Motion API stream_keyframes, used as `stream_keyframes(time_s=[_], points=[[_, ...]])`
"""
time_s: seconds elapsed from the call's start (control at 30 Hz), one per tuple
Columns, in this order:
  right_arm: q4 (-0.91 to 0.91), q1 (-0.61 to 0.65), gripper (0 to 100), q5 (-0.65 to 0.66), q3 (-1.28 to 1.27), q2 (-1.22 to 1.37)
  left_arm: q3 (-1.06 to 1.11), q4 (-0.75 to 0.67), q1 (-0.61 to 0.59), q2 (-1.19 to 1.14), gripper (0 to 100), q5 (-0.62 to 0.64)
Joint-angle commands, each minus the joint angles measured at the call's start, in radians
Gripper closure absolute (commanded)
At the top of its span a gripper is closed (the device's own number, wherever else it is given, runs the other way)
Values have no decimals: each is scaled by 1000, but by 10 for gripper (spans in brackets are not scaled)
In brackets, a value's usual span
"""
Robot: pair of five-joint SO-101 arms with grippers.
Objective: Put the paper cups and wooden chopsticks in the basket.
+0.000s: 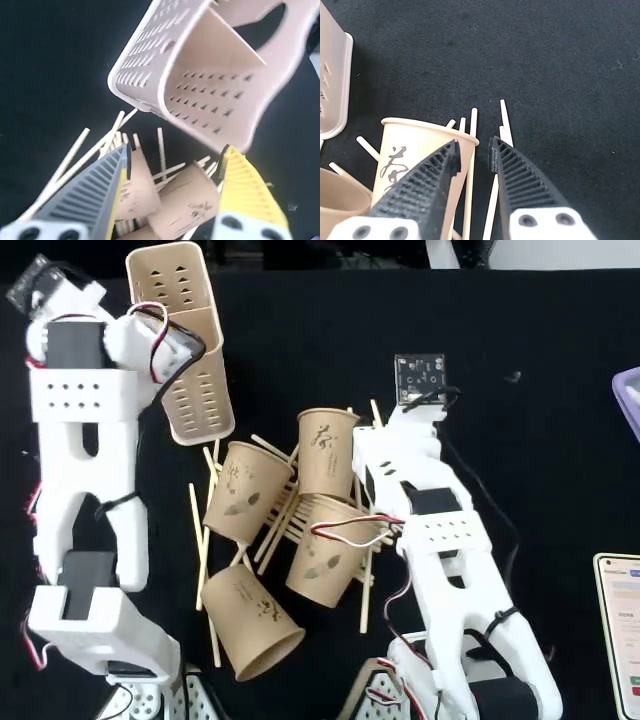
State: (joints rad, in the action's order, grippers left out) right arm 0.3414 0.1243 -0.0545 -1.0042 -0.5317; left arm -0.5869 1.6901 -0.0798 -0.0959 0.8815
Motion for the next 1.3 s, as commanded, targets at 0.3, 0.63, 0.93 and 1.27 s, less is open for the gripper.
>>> stream_keyframes(time_s=[0.3,0.63,0.93,1.27], points=[[-26,15,884,11,5,1,-2,-52,12,-112,704,-9],[-26,15,884,11,5,1,4,-77,-5,-114,929,-359],[-26,12,884,11,5,1,4,-212,-1,-115,969,-973],[-26,11,884,11,7,1,5,-377,4,-115,854,-987]])
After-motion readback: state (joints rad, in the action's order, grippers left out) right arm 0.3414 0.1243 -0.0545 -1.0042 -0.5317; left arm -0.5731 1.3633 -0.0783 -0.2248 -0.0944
